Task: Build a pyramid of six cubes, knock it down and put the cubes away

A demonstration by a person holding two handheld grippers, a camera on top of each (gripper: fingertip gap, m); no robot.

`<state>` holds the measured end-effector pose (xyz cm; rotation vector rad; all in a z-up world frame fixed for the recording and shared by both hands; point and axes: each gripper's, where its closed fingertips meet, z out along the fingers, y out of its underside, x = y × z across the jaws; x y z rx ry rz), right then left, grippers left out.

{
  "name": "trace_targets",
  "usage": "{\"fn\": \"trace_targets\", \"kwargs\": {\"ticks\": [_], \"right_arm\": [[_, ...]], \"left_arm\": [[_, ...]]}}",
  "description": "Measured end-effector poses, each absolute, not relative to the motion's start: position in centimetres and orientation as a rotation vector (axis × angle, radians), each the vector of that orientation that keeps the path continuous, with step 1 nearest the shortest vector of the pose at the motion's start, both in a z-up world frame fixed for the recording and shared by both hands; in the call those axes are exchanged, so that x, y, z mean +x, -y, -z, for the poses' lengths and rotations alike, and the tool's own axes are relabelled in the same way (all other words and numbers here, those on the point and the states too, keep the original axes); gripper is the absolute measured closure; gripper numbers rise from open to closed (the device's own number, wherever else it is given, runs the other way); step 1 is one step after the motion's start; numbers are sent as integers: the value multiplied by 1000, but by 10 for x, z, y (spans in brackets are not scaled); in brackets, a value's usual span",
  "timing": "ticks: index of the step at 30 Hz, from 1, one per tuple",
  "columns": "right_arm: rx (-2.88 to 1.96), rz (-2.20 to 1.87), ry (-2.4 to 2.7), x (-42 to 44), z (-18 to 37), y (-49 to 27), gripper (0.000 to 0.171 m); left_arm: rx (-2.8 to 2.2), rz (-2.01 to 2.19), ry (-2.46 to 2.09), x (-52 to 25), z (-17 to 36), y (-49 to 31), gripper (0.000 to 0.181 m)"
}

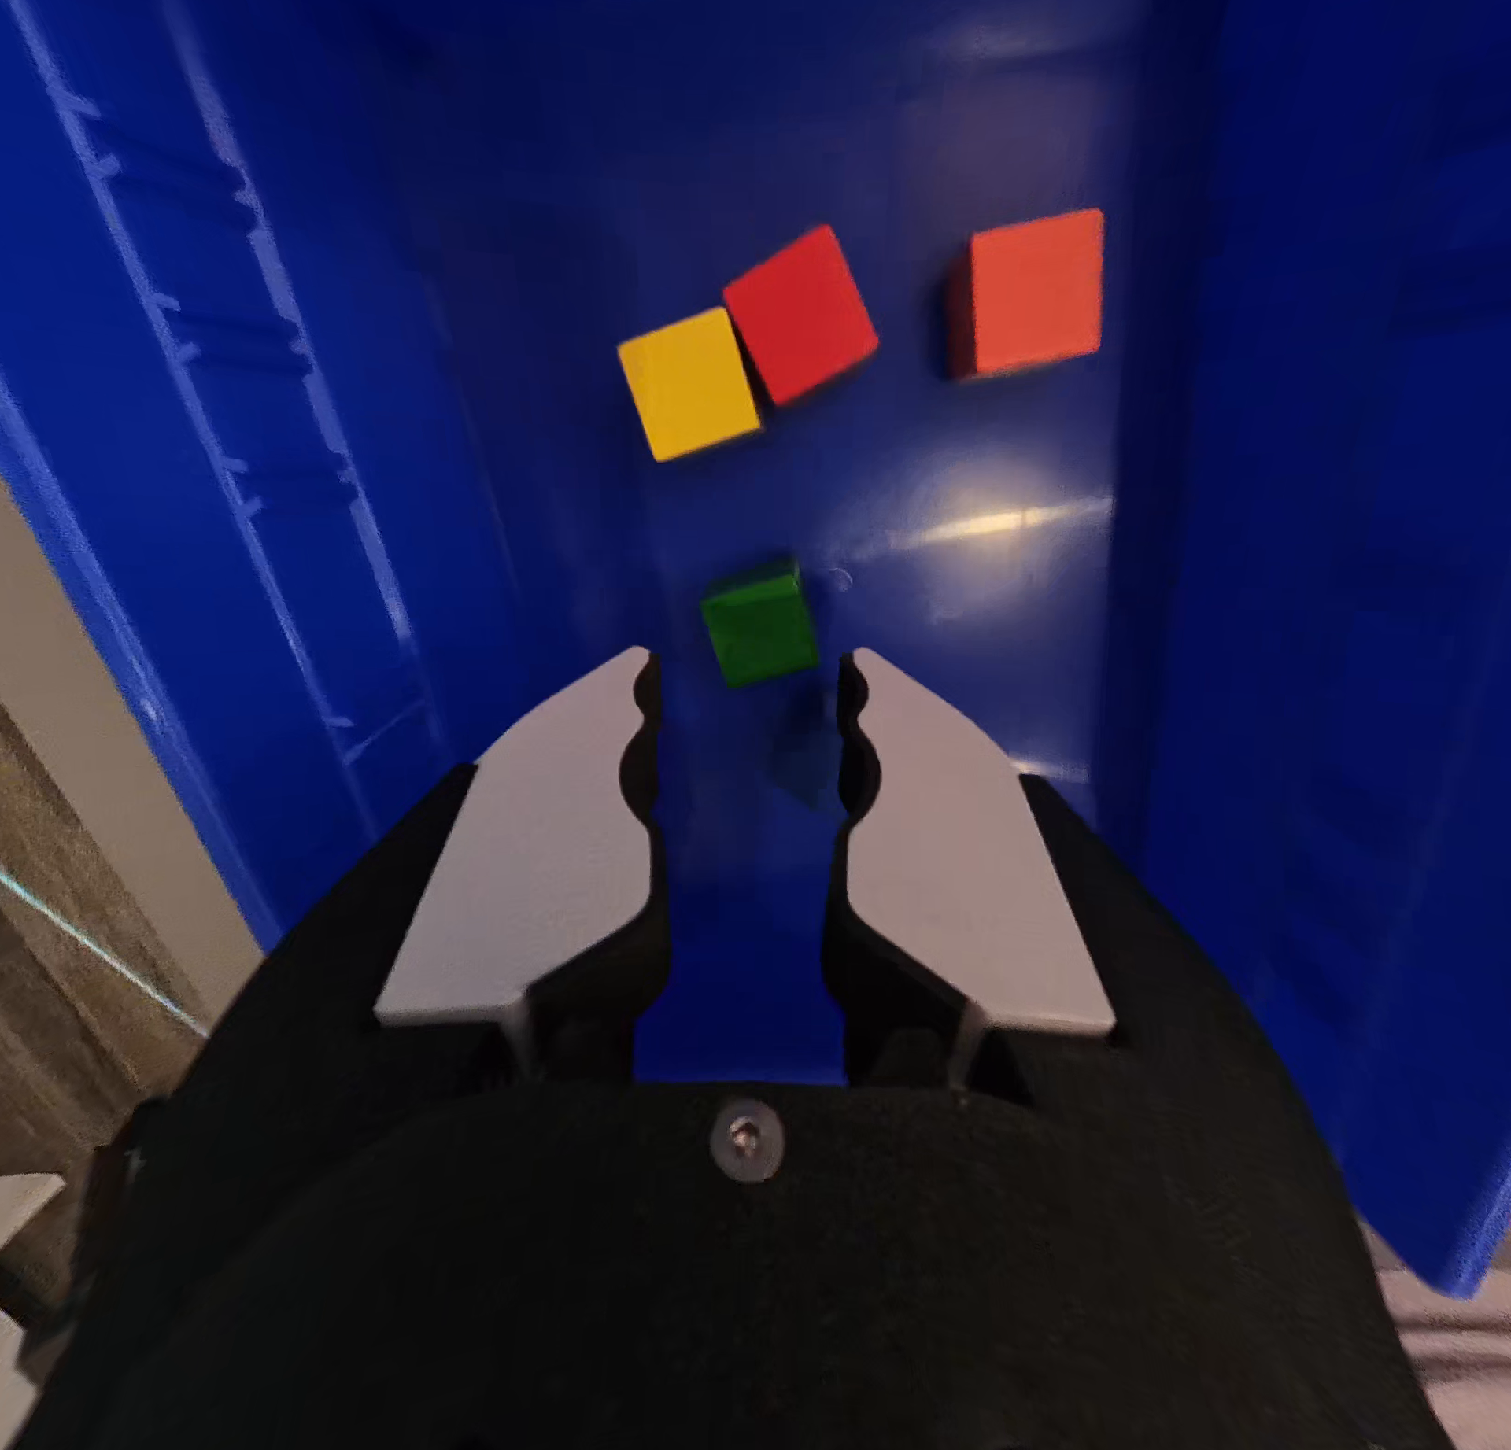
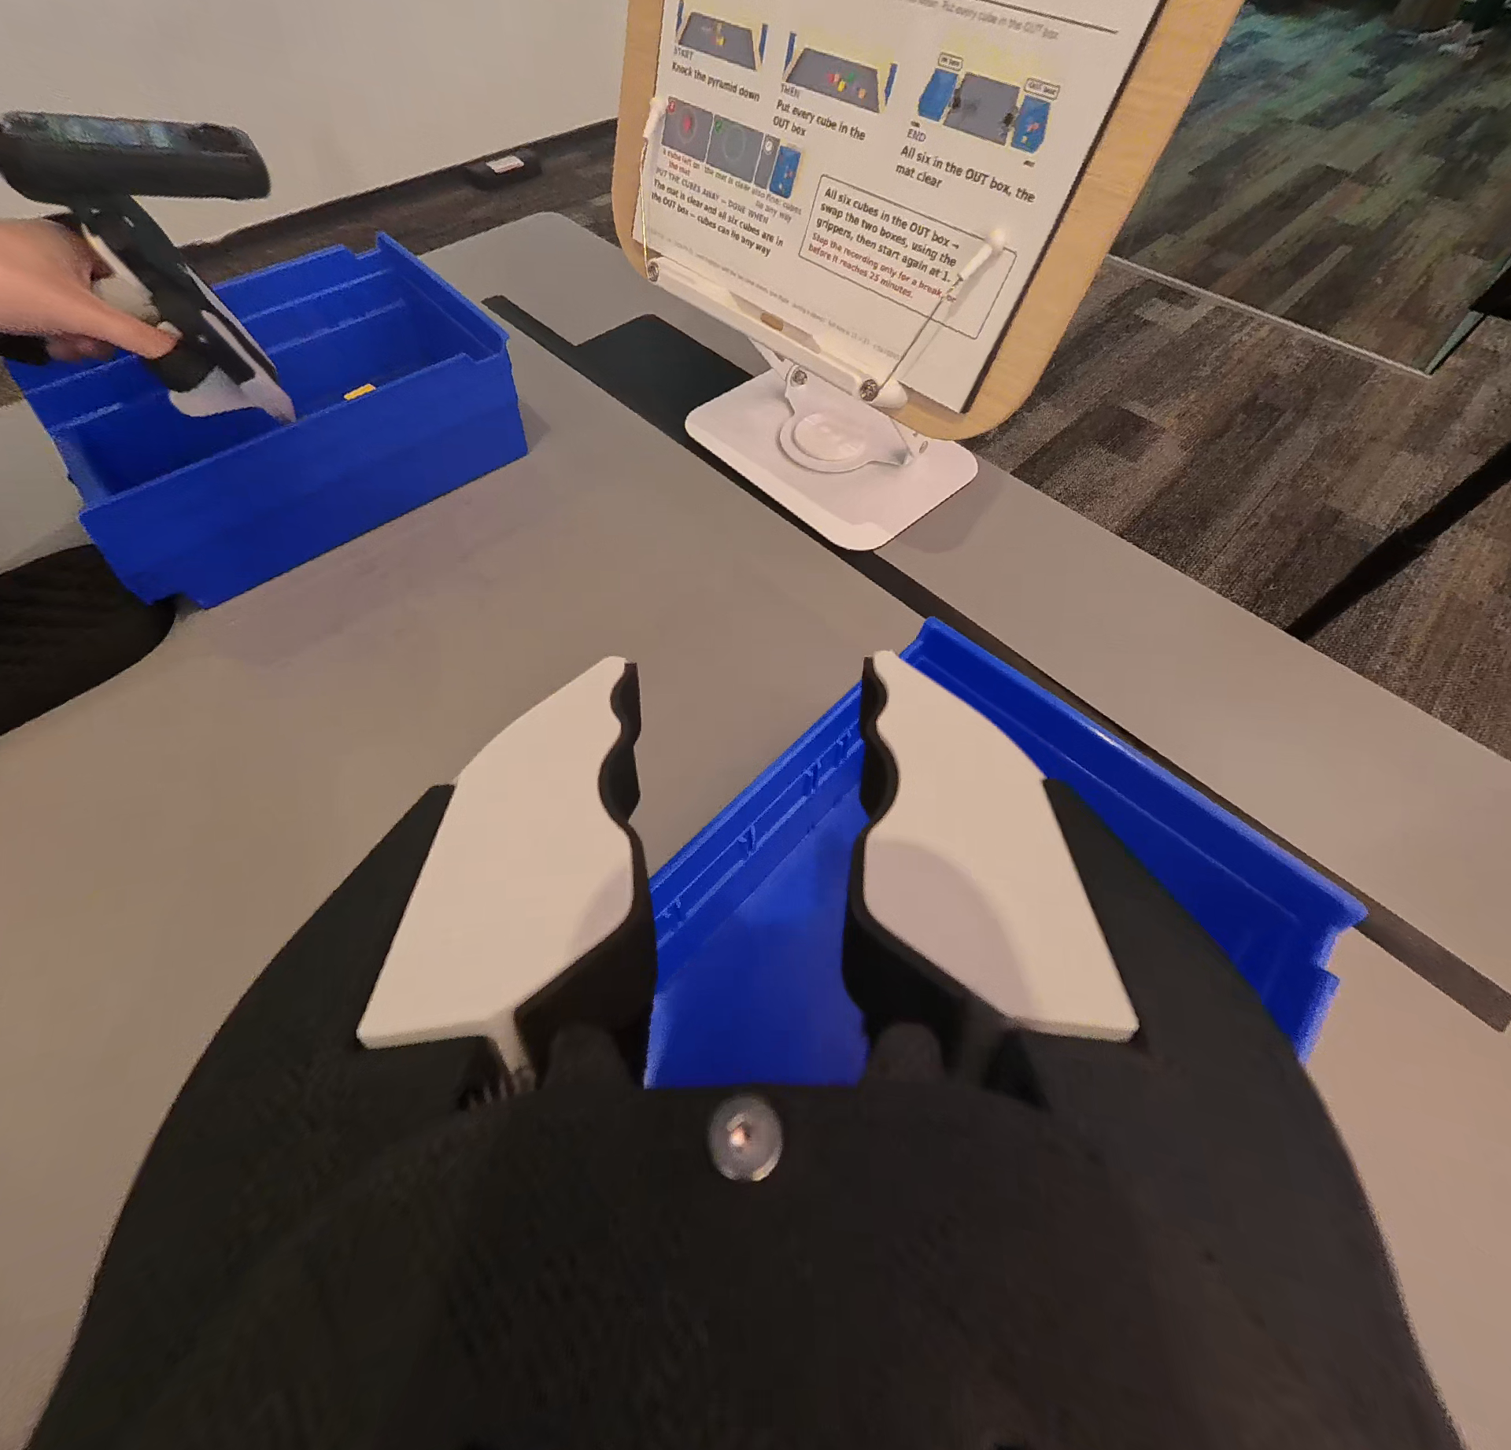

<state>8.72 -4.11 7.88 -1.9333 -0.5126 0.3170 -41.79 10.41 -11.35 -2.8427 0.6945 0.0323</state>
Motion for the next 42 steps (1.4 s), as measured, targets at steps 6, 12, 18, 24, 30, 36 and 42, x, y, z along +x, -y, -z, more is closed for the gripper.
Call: {"fn": "trace_targets", "kwargs": {"ticks": [6,12,18,24,30,36,42], "right_arm": [[-1965,-307,533,84,-71,39,118],[-1973,-311,544,83,-69,39,118],[-1974,-303,542,85,-69,39,119],[-1983,-290,545,86,-67,39,119],[-1995,-281,537,89,-64,37,119],[-1989,-292,571,82,-65,41,119],[-1965,-301,587,81,-70,45,119]], "left_arm": [[-2919,-50,-637,-421,133,-105,138],[-2978,-74,-627,-423,147,-102,138],[-2925,-94,-655,-422,141,-111,152],[-2712,-61,-606,-422,71,-109,152],[-1894,604,-1170,-260,-66,-21,153],[-1599,459,-1826,-126,18,53,153],[-1637,212,-2196,-92,116,46,153]]}}
